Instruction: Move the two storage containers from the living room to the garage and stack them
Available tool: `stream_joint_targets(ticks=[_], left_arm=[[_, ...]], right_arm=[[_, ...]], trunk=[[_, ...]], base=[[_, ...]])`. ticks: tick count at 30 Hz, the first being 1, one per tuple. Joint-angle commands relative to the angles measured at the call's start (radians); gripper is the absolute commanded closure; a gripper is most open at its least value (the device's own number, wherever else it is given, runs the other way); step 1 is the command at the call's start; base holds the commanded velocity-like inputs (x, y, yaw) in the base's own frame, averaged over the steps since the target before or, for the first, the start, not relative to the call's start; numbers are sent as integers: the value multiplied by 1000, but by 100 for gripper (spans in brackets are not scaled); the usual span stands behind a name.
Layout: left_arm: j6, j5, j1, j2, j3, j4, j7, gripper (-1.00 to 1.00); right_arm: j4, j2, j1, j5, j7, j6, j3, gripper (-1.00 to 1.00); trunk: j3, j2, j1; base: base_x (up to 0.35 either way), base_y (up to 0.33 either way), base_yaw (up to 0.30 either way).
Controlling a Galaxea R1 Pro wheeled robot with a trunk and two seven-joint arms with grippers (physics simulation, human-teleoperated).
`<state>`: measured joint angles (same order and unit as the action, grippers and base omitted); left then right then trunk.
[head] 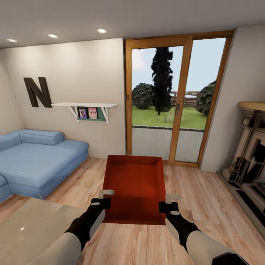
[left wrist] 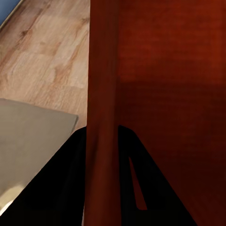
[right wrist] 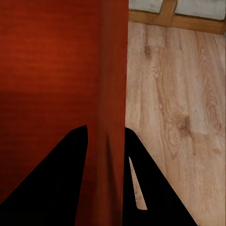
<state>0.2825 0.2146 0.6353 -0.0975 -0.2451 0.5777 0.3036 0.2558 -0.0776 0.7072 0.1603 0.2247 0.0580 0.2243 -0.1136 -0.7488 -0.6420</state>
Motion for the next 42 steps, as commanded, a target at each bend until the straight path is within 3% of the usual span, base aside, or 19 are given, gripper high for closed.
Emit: stream_joint_targets(ticks=[1,23,42], left_arm=[[10,72,2,-11,9,3,23,100],[9,70,1,-18,7,-4,22,100],[7,68,1,-18,6,-5,14,100]], right_arm=[[-1,-1,0,5,2,6,0,100],[-1,0,0,5,2,6,0,100],[-1,1,0,5,2,5,0,100]], trunk=[[-1,-1,0],[19,-1,0],[19,-1,0]], base=[[-212,0,187],[-15,-1,163],[-83,-290,1]])
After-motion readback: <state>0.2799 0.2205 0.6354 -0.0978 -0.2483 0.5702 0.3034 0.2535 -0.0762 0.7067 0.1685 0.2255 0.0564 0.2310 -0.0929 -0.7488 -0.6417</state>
